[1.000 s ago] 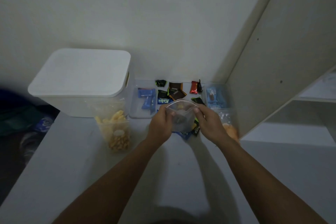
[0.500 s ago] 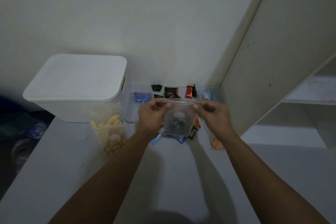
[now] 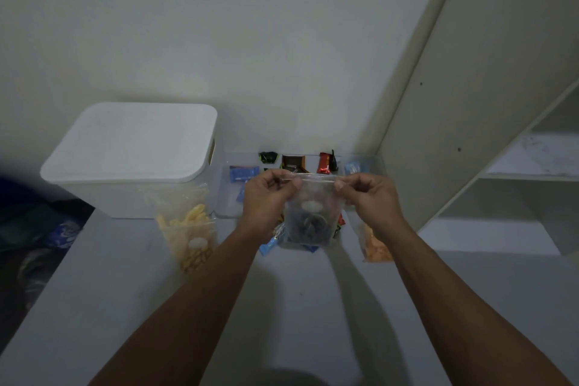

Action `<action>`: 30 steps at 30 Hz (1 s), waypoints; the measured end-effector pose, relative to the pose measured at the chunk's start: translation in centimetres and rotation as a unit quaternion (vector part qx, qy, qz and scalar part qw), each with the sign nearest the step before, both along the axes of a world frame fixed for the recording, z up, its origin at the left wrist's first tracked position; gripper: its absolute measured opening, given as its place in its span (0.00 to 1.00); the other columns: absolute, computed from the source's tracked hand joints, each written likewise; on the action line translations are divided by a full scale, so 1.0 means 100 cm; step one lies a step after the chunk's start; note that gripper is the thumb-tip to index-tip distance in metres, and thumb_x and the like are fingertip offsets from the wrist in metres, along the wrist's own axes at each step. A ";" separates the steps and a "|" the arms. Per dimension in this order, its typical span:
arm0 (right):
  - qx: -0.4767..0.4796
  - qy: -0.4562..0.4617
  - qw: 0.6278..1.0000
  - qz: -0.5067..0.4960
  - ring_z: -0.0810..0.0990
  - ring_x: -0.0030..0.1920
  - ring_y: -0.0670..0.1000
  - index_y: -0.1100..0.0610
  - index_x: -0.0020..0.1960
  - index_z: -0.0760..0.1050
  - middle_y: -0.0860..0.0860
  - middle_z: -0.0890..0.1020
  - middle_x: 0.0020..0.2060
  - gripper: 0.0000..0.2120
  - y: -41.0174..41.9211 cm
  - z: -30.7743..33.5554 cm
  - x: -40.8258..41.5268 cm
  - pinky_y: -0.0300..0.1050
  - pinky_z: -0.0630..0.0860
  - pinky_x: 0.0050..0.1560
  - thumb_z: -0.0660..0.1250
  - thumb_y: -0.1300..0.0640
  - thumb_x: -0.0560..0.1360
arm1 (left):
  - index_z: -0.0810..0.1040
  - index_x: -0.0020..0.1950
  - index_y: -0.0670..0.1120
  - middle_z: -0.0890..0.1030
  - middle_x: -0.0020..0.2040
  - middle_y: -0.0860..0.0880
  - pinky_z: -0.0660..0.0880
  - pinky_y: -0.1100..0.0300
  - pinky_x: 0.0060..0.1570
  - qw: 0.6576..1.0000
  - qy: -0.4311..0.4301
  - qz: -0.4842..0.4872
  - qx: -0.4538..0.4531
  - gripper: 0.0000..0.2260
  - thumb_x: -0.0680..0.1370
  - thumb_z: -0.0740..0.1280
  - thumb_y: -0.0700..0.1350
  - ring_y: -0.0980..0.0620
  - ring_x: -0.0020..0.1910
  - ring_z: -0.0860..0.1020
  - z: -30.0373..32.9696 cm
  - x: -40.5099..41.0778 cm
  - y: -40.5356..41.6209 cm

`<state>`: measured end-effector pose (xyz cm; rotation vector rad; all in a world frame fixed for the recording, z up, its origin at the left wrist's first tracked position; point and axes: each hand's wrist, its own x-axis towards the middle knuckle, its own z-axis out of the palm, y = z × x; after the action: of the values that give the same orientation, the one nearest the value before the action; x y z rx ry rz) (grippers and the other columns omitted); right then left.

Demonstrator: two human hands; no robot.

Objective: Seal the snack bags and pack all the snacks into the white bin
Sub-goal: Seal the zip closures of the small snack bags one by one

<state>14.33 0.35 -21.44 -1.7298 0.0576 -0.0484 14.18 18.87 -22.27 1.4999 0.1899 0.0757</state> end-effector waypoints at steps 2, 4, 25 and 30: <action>0.001 0.006 1.000 0.012 0.83 0.36 0.43 0.58 0.41 0.82 0.48 0.85 0.34 0.02 -0.001 0.002 0.001 0.33 0.77 0.36 0.71 0.62 0.72 | 0.80 0.46 0.37 0.83 0.40 0.44 0.81 0.61 0.44 1.000 0.003 -0.019 0.006 0.04 0.72 0.71 0.34 0.51 0.40 0.81 0.002 0.000 0.000; -0.015 0.011 0.999 0.033 0.83 0.37 0.45 0.57 0.41 0.82 0.50 0.85 0.36 0.01 0.000 0.004 0.002 0.33 0.77 0.37 0.72 0.61 0.71 | 0.81 0.44 0.40 0.82 0.40 0.45 0.80 0.63 0.42 0.999 0.007 -0.024 0.027 0.02 0.73 0.71 0.35 0.51 0.40 0.81 0.003 0.000 -0.002; -0.193 -0.032 0.978 0.075 0.77 0.38 0.42 0.50 0.36 0.77 0.44 0.79 0.34 0.11 0.010 0.021 -0.002 0.34 0.70 0.41 0.69 0.63 0.73 | 0.82 0.40 0.46 0.83 0.40 0.47 0.80 0.58 0.44 0.989 -0.019 -0.045 0.137 0.04 0.71 0.72 0.37 0.51 0.42 0.82 0.017 -0.010 -0.022; -0.214 -0.025 0.975 0.060 0.78 0.41 0.45 0.48 0.36 0.76 0.45 0.79 0.35 0.12 0.009 0.017 -0.002 0.40 0.71 0.45 0.69 0.61 0.74 | 0.82 0.40 0.48 0.83 0.39 0.50 0.79 0.60 0.47 0.989 -0.011 -0.016 0.146 0.06 0.72 0.72 0.37 0.51 0.43 0.82 0.015 -0.010 -0.013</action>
<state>14.10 1.21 -19.73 -2.1588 -0.1023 -0.0143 13.15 17.55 -20.73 1.7928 0.1394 0.0975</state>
